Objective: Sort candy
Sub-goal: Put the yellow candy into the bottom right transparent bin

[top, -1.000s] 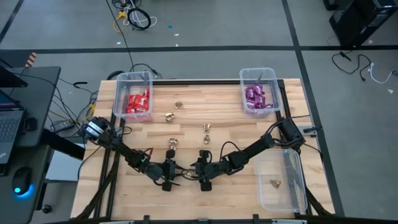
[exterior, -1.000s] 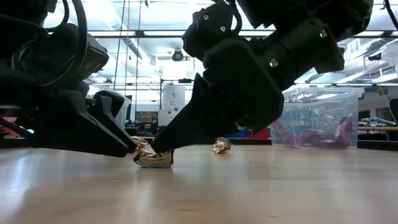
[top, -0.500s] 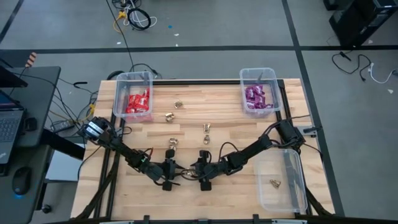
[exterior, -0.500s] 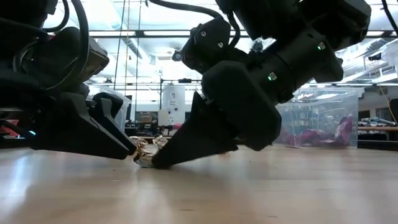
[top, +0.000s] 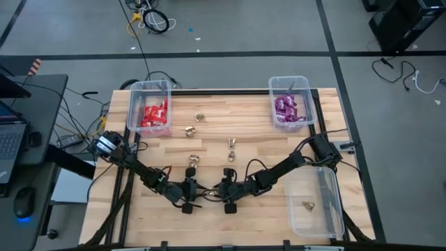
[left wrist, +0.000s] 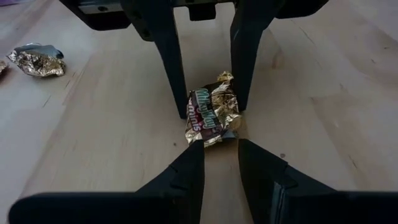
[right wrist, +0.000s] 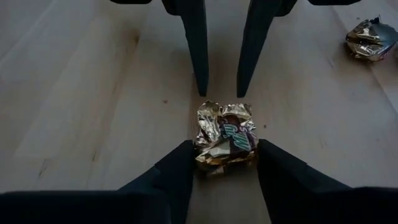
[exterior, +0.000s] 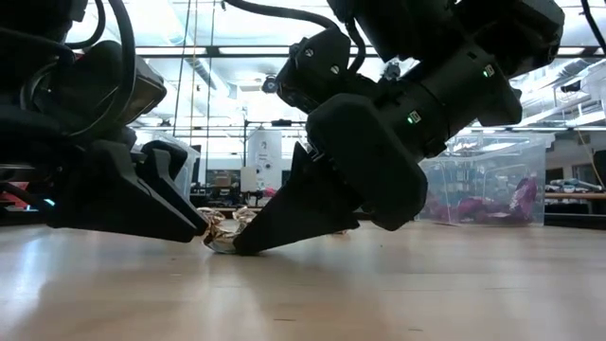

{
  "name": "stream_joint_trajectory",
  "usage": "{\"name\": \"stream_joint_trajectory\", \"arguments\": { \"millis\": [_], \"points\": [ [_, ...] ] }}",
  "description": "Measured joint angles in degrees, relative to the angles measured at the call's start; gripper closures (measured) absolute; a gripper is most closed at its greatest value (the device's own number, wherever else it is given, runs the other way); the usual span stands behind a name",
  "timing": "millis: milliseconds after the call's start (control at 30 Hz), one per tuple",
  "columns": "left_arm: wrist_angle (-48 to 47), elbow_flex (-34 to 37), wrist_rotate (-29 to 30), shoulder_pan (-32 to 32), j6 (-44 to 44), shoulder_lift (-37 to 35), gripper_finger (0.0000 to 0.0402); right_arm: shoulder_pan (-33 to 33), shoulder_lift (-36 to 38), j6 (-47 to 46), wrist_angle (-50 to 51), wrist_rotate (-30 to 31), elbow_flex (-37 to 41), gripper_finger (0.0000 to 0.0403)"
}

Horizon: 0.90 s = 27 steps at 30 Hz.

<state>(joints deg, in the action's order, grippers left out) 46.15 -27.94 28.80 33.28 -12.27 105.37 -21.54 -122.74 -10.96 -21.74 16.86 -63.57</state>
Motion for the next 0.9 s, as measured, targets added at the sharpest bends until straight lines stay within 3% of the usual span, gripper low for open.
{"name": "stream_joint_trajectory", "arguments": {
  "millis": [533, 700, 900],
  "points": [
    [1.21, 0.00, 0.06, 0.54, -0.40, -1.42, 0.0300, 0.02, 0.00, 0.10, -0.09, -1.46, 0.00, 0.0313],
    [-0.36, 0.00, 0.08, 0.61, 2.10, -6.68, 0.0300, 0.02, 0.41, 0.18, 0.15, -1.53, 0.00, 0.0319],
    [-8.72, 0.01, 0.11, 0.79, 4.46, -15.79, 0.0300, 0.13, 3.81, 0.50, 3.29, -1.56, 0.00, 0.0320]
  ]
}}
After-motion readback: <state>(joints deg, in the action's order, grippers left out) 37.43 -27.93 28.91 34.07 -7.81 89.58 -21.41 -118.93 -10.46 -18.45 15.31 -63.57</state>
